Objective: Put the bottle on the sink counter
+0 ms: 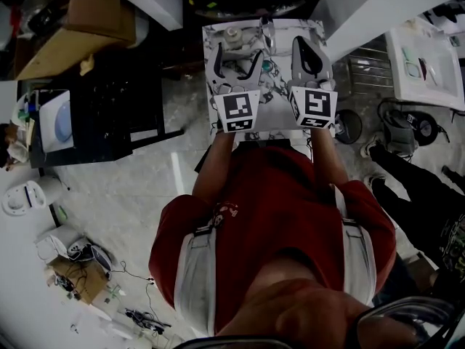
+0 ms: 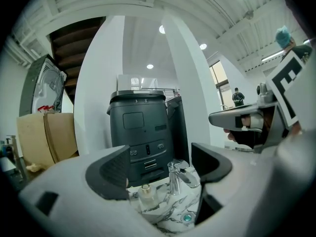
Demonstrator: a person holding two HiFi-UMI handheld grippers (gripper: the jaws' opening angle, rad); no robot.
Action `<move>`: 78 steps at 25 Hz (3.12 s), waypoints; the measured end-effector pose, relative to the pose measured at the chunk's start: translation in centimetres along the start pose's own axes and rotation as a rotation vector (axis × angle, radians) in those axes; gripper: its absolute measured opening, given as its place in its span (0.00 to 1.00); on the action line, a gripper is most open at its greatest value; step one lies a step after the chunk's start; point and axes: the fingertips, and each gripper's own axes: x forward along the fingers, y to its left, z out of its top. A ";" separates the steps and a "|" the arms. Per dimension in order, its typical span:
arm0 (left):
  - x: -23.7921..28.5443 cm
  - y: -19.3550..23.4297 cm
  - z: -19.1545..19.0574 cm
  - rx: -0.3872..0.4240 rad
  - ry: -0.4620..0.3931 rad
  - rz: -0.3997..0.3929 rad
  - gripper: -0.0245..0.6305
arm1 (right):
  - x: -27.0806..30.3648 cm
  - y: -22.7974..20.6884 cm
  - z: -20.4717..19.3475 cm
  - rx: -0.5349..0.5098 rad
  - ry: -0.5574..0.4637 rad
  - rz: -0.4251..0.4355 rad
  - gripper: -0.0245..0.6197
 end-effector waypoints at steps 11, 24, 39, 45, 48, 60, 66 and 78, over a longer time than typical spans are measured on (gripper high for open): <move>0.0 -0.1 2.5 -0.027 -0.063 -0.006 0.56 | -0.3 -0.6 0.6 0.020 -0.025 -0.010 0.04; -0.6 -0.1 3.9 -0.035 -0.108 -0.004 0.40 | -0.8 -0.6 1.4 0.018 -0.054 -0.013 0.04; -1.2 0.8 5.5 -0.035 -0.158 0.028 0.19 | -0.8 -0.6 2.4 0.015 -0.072 -0.020 0.04; -1.2 1.3 5.1 -0.033 -0.152 0.040 0.16 | -0.8 -0.3 2.5 0.010 -0.073 -0.018 0.04; -1.2 1.4 5.0 -0.033 -0.152 0.046 0.14 | -0.8 -0.3 2.4 0.008 -0.069 -0.016 0.04; -1.1 1.7 4.5 -0.030 -0.141 0.060 0.04 | -0.7 0.0 2.5 -0.001 -0.068 -0.011 0.04; -1.3 1.8 4.5 -0.018 -0.144 0.064 0.04 | -0.7 0.2 2.7 -0.006 -0.069 -0.006 0.04; -1.4 1.5 4.6 -0.004 -0.150 0.062 0.04 | -0.7 0.4 2.8 -0.022 -0.066 0.001 0.04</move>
